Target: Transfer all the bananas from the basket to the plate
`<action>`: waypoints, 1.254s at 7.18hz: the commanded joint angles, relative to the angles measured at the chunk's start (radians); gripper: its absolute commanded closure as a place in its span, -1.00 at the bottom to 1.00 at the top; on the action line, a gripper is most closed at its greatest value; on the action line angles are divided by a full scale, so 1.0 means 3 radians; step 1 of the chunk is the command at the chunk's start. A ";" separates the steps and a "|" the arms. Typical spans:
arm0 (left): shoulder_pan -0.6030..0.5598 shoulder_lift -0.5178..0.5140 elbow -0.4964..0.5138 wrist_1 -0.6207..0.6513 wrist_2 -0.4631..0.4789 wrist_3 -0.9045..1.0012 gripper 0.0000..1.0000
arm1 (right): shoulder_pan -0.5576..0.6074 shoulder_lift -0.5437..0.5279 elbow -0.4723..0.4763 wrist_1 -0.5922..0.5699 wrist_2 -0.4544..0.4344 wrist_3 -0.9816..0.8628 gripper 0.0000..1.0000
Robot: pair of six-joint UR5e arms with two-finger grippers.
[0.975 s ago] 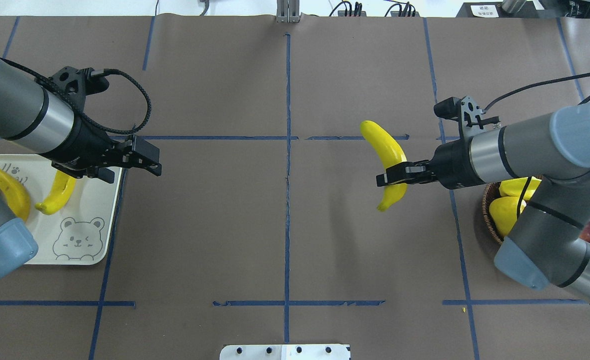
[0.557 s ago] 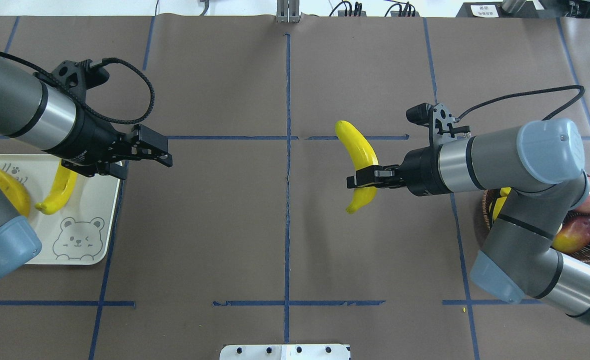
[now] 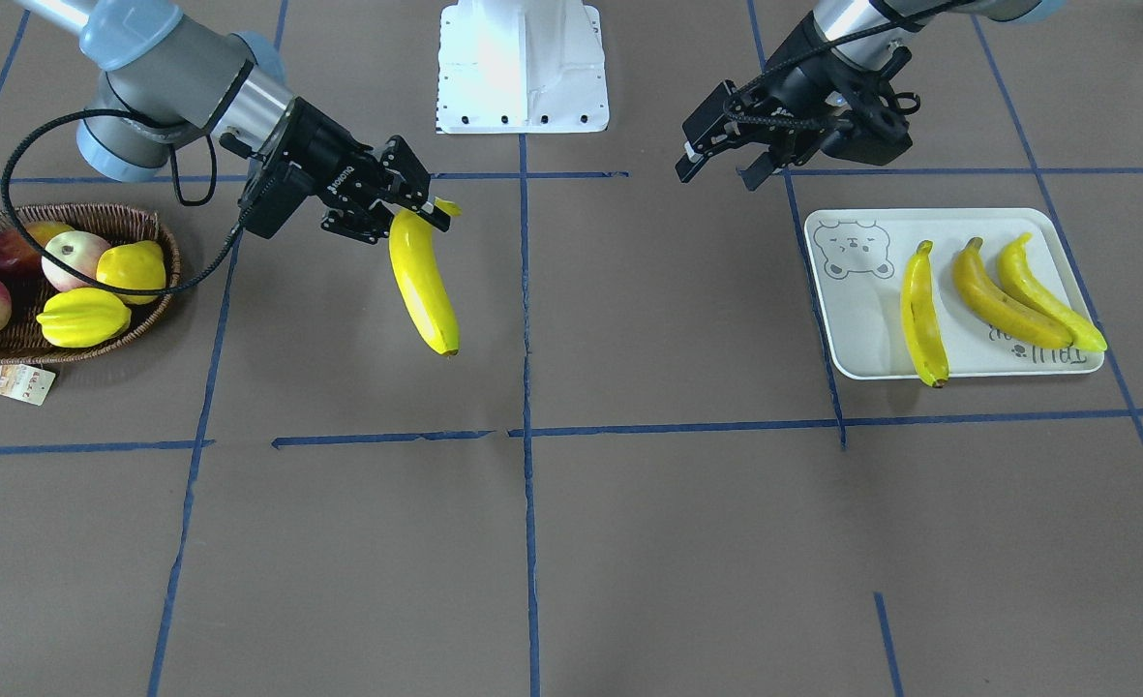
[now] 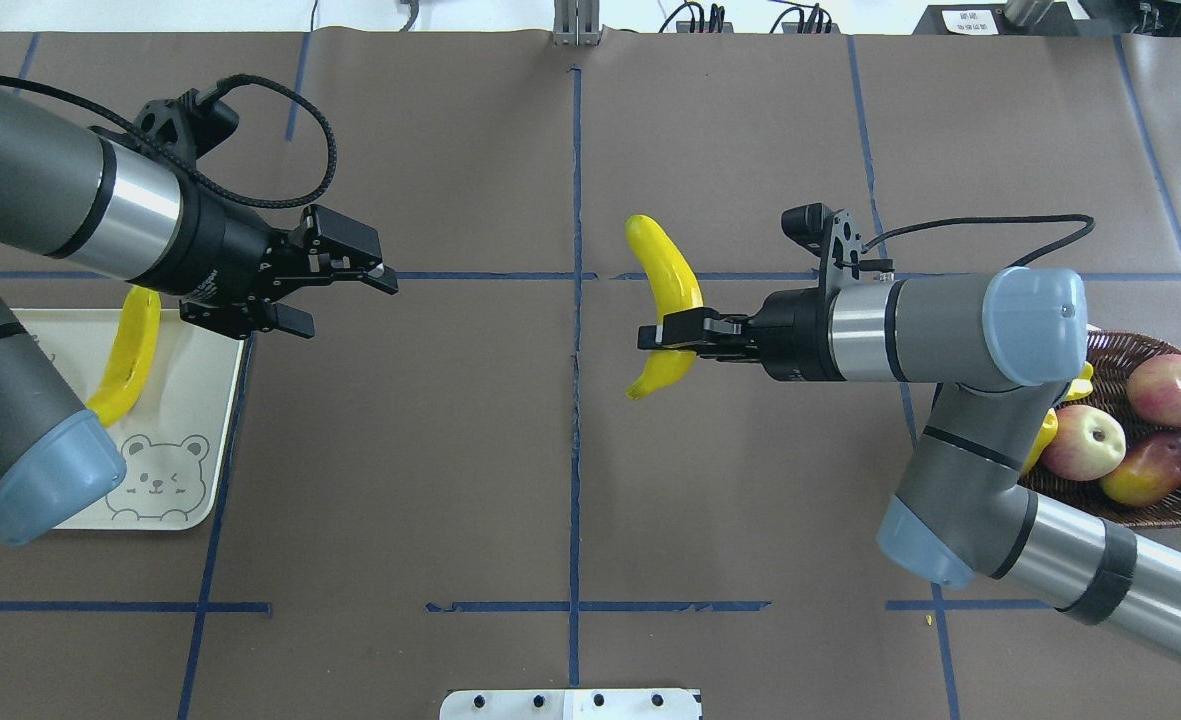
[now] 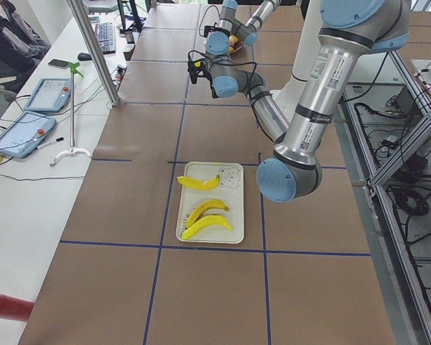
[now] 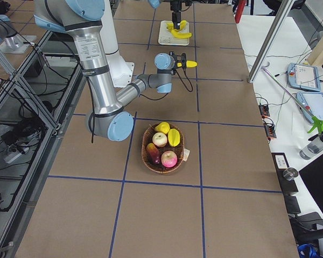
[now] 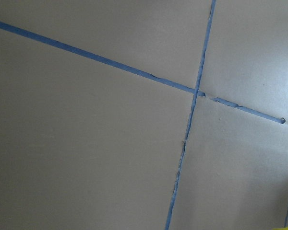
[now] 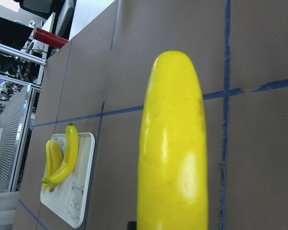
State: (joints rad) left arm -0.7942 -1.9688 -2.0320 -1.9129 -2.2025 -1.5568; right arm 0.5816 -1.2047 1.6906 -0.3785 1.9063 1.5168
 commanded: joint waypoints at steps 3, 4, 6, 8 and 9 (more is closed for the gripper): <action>0.0019 -0.0416 0.0468 -0.0153 0.0009 -0.0327 -1.00 | -0.0214 0.0319 -0.0047 -0.0334 -0.0141 0.0221 0.96; 0.0039 -0.0488 0.0555 -0.0153 0.0024 -0.0348 -1.00 | -0.0388 0.0324 -0.0031 -0.0329 -0.0410 0.0186 0.96; 0.0090 -0.0555 0.0622 -0.0153 0.0024 -0.0348 -1.00 | -0.0598 0.0416 -0.0031 -0.0329 -0.0657 0.0083 0.96; 0.0167 -0.0596 0.0627 -0.0148 0.0024 -0.0440 -1.00 | -0.0671 0.0528 -0.0052 -0.0339 -0.0714 0.0098 0.96; 0.0223 -0.0616 0.0642 -0.0143 0.0045 -0.0486 -1.00 | -0.0681 0.0549 -0.0037 -0.0334 -0.0714 0.0119 0.95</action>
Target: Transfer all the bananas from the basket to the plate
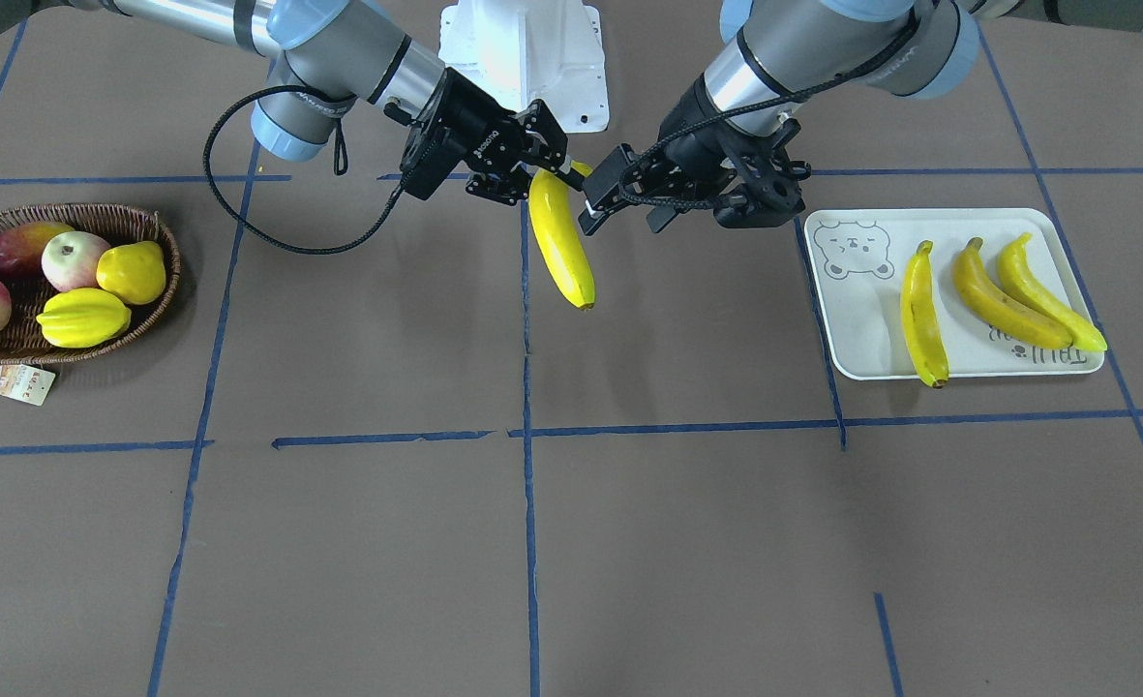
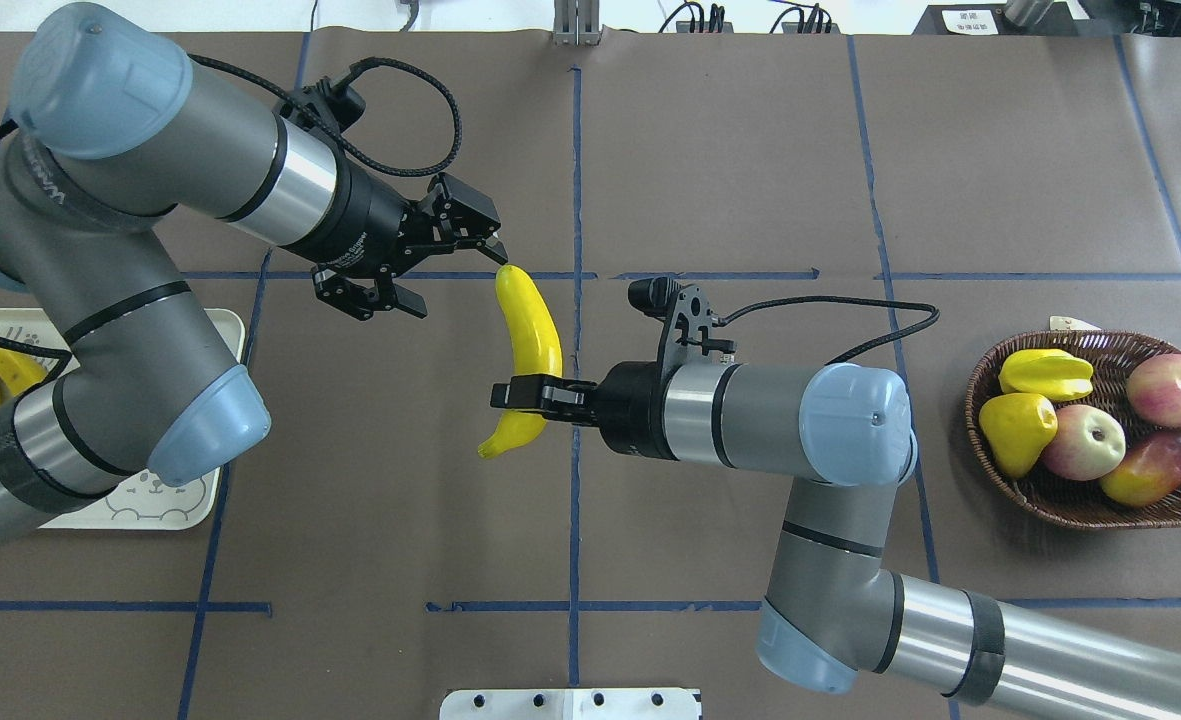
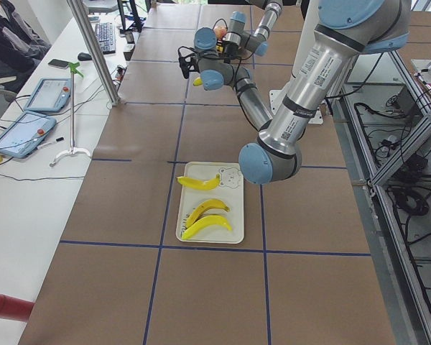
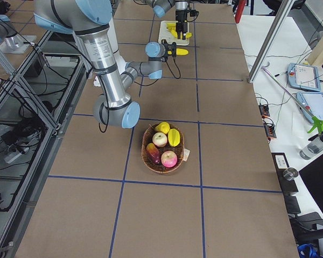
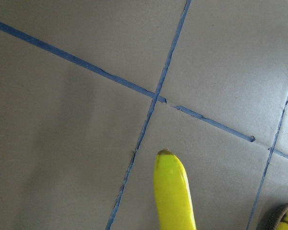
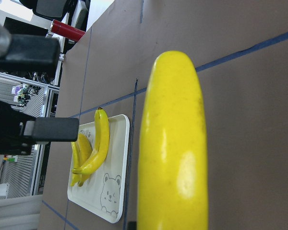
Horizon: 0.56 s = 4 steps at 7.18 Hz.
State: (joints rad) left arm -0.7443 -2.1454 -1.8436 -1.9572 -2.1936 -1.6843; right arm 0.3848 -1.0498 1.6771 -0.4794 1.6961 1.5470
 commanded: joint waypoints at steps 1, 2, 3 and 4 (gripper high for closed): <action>0.0148 -0.0043 0.0014 0.0004 0.0162 -0.0107 -1.00 | -0.0030 0.0088 -0.0006 -0.0002 -0.0059 0.0013 0.95; 0.0281 -0.0053 0.0020 -0.0001 0.0356 -0.0203 -0.98 | -0.0045 0.0089 -0.0001 -0.0002 -0.0095 0.0003 0.94; 0.0338 -0.0053 0.0025 0.0004 0.0434 -0.0204 -0.97 | -0.0045 0.0089 0.0004 0.0003 -0.0096 0.0003 0.93; 0.0344 -0.0053 0.0025 0.0009 0.0434 -0.0204 -0.90 | -0.0050 0.0089 0.0009 0.0003 -0.0096 0.0003 0.93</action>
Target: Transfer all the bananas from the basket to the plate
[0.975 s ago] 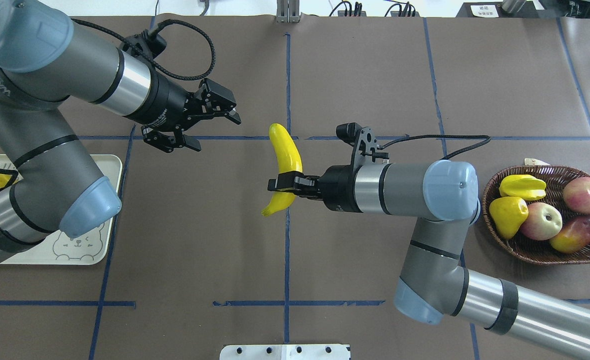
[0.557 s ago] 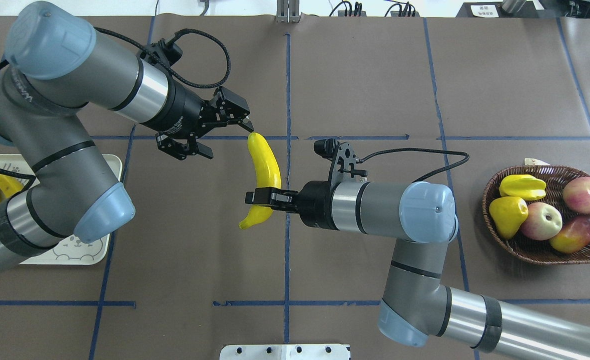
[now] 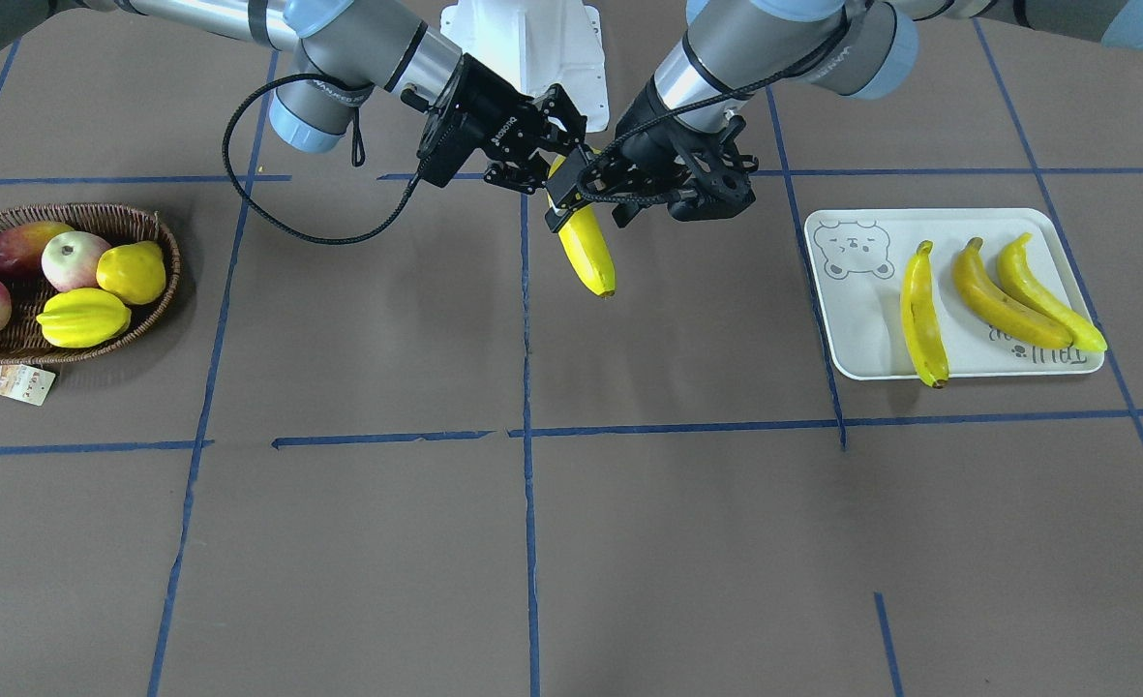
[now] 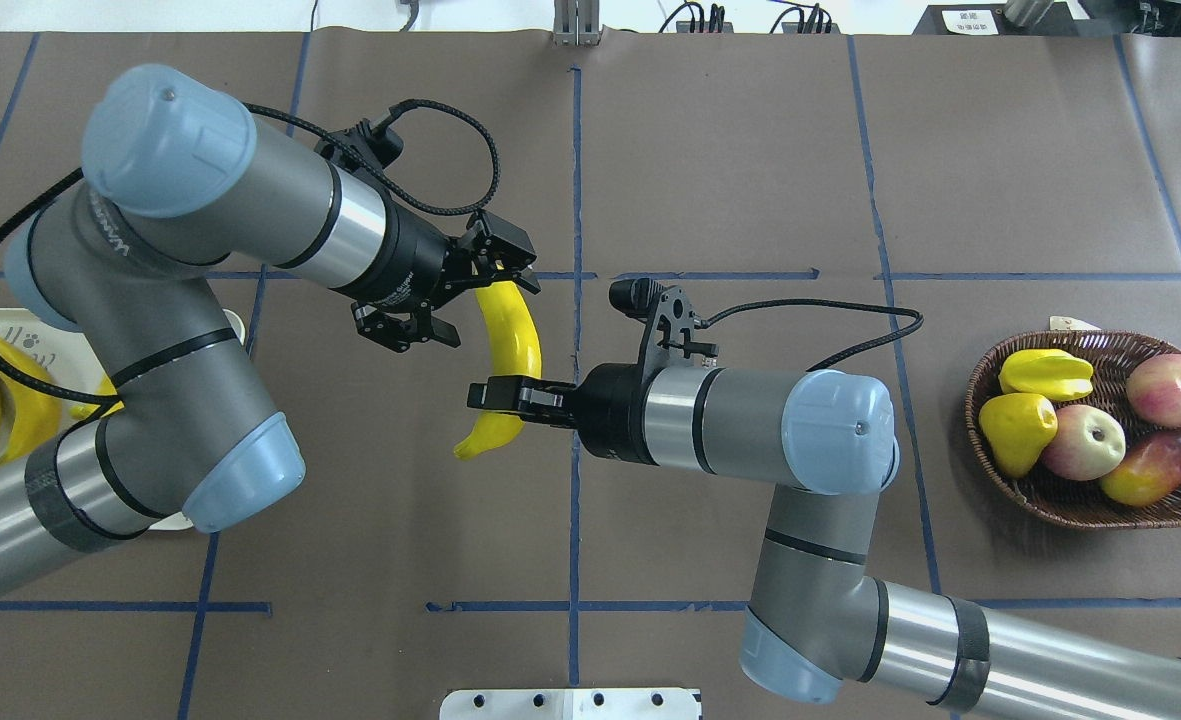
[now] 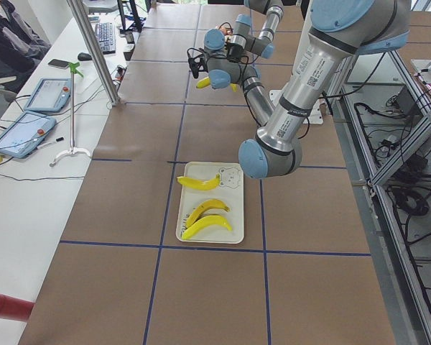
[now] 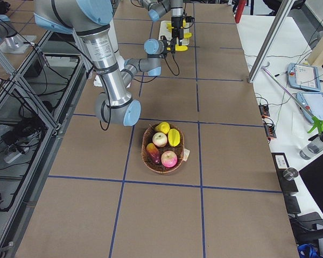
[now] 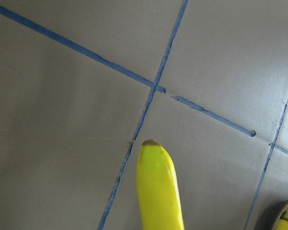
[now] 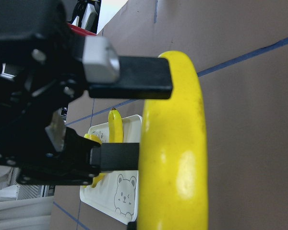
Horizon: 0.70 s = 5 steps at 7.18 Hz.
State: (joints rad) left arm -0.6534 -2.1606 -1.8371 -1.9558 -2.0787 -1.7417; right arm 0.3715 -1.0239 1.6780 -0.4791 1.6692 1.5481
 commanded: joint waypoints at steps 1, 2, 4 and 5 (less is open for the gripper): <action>0.0041 -0.0002 0.0023 0.0005 0.0052 -0.0018 -0.72 | -0.0006 0.0003 0.0011 0.0002 -0.0011 -0.0001 0.93; 0.0041 -0.0002 0.0039 0.0000 0.0052 -0.0019 -0.47 | -0.0006 -0.0002 0.0026 0.0002 -0.0011 -0.0001 0.92; 0.0041 -0.0002 0.0054 -0.0015 0.0052 -0.0013 -0.32 | -0.0006 -0.0003 0.0062 0.0002 -0.0011 0.0004 0.91; 0.0041 -0.0002 0.0054 -0.0015 0.0052 -0.0008 -0.08 | -0.0011 -0.0008 0.0062 0.0002 -0.0011 0.0004 0.91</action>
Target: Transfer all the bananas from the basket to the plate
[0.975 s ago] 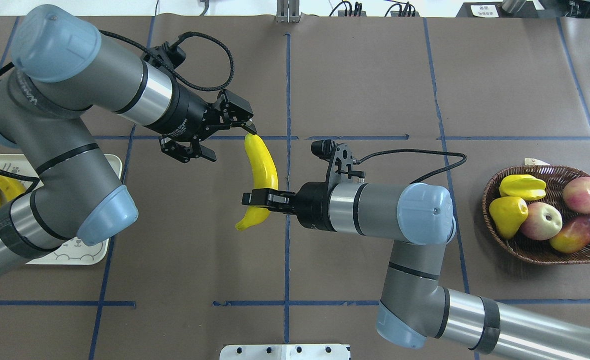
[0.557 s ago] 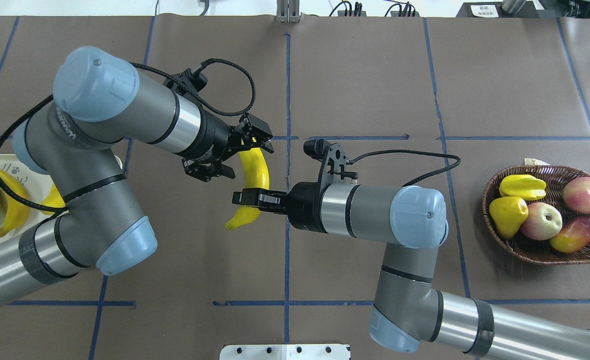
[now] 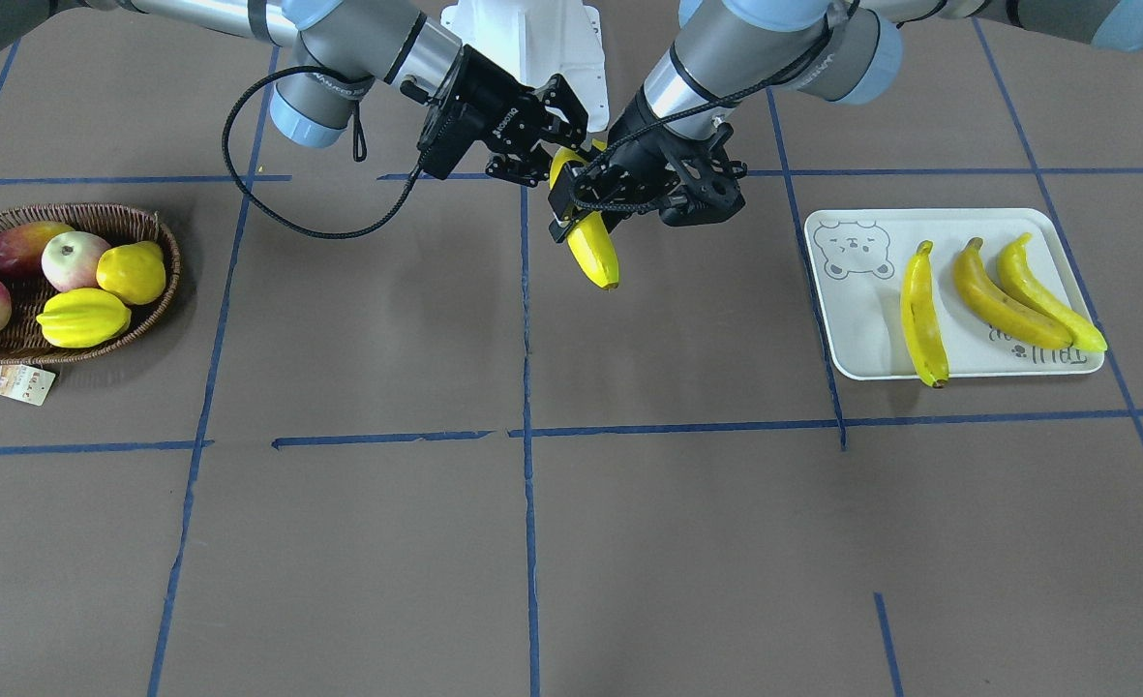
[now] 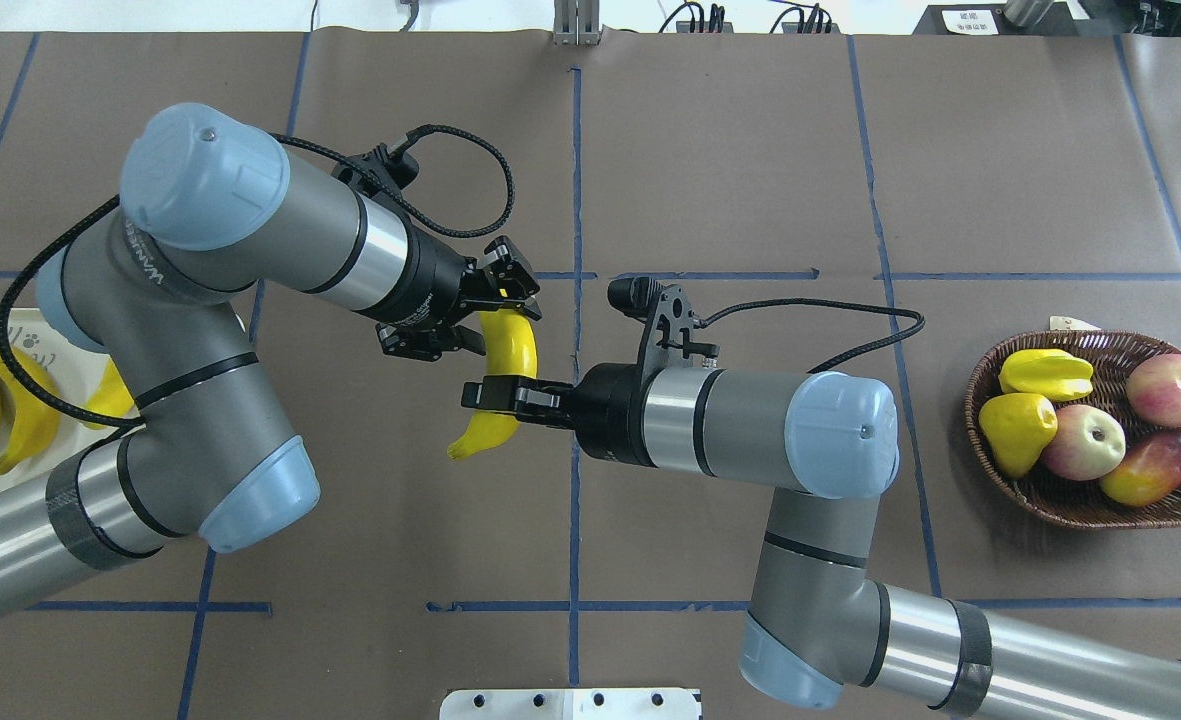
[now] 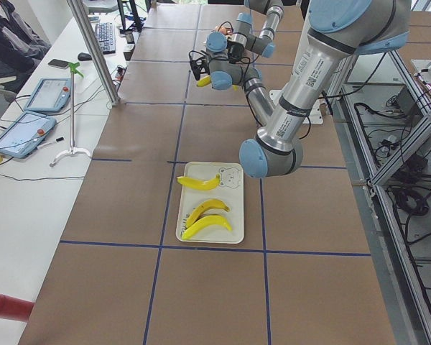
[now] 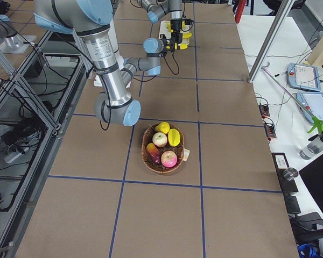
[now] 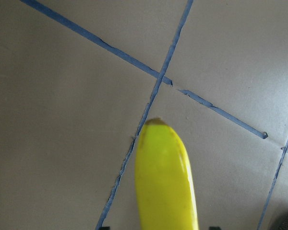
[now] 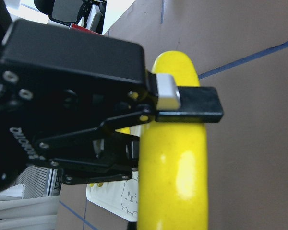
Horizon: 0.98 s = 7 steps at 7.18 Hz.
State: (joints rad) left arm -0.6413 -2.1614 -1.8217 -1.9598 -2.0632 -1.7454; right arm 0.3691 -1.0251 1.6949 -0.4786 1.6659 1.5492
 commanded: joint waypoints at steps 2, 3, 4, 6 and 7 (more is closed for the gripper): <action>0.0000 -0.0020 -0.0002 0.0008 0.0000 0.0004 1.00 | -0.0008 -0.0004 0.0000 -0.0005 0.0010 -0.0015 0.19; -0.0005 -0.0026 -0.0002 0.0018 0.0000 -0.0006 1.00 | -0.0003 -0.0004 0.0000 -0.0005 0.0020 0.0005 -0.98; -0.0010 -0.0026 -0.0002 0.0013 0.0000 -0.0006 1.00 | -0.0003 -0.0009 0.0000 -0.0010 0.0036 0.0001 -0.99; -0.0015 -0.0020 -0.0002 0.0018 0.0000 0.0004 1.00 | 0.0088 -0.0039 0.0183 -0.0213 0.0162 0.0001 -0.99; -0.0015 -0.0020 -0.0002 0.0029 0.0000 -0.0001 1.00 | 0.0205 -0.0050 0.0362 -0.0524 0.0442 -0.0005 -0.99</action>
State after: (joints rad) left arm -0.6454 -2.1678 -1.8224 -1.9541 -2.0632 -1.7452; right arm 0.3961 -1.0352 1.7473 -0.5463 1.7231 1.5490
